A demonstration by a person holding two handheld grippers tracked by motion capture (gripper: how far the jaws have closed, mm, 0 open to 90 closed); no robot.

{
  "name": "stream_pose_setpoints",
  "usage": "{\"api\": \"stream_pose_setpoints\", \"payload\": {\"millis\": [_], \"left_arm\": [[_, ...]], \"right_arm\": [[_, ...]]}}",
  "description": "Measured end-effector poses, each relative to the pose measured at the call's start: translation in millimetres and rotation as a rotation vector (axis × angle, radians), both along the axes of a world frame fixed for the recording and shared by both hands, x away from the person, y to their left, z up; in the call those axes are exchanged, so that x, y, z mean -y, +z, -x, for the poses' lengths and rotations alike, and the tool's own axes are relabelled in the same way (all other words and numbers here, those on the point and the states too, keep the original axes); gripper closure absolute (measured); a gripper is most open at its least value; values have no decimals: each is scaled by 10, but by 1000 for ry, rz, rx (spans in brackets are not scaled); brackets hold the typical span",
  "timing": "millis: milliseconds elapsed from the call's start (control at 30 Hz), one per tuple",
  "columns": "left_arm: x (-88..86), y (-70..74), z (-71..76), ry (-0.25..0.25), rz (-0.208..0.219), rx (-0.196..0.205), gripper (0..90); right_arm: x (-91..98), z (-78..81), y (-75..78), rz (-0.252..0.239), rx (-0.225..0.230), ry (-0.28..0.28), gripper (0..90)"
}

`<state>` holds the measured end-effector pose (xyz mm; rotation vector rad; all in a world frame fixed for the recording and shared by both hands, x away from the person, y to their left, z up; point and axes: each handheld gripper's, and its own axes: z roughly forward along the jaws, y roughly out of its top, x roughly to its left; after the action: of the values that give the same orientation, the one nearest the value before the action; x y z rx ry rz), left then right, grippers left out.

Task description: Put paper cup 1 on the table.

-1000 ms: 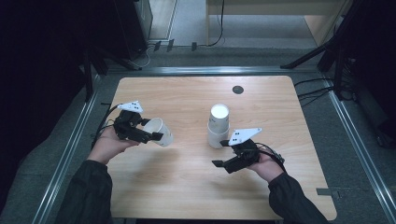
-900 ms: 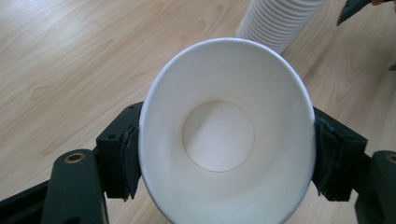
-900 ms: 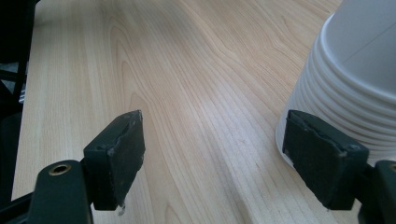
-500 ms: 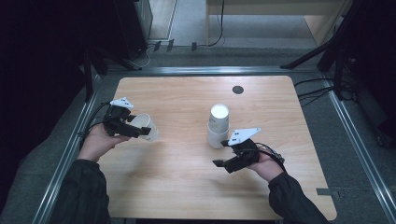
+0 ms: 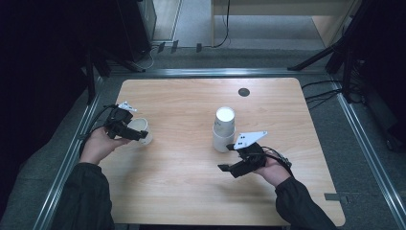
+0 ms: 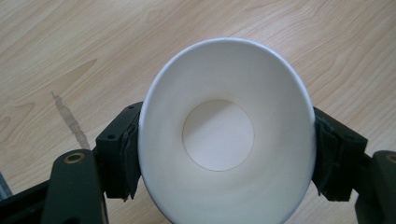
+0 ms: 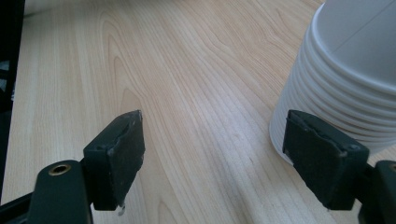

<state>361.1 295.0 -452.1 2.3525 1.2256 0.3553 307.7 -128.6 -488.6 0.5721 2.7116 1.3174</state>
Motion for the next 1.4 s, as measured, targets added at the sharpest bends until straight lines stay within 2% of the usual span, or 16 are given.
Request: {"api": "stream_pose_setpoints", "payload": {"millis": [267, 633, 833, 1000, 1133, 1400], "left_arm": [[-38, -90, -51, 27, -32, -21, 242], [-54, -176, -82, 45, -50, -47, 230], [-65, -188, -72, 51, -50, -49, 225], [-55, -203, -58, 25, -51, -46, 219], [-59, -225, -60, 27, -51, -50, 215], [-71, -234, -67, 36, -29, -56, 197]], "right_arm": [[0, -1, -9, 13, 3, 2, 213], [-8, 3, -22, 31, 7, 7, 212], [-18, 7, -35, 40, 8, 12, 212], [-19, 7, -36, 43, 8, 14, 212], [-22, 10, -39, 48, 8, 16, 212], [-33, 15, -44, 51, 8, 20, 212]]}}
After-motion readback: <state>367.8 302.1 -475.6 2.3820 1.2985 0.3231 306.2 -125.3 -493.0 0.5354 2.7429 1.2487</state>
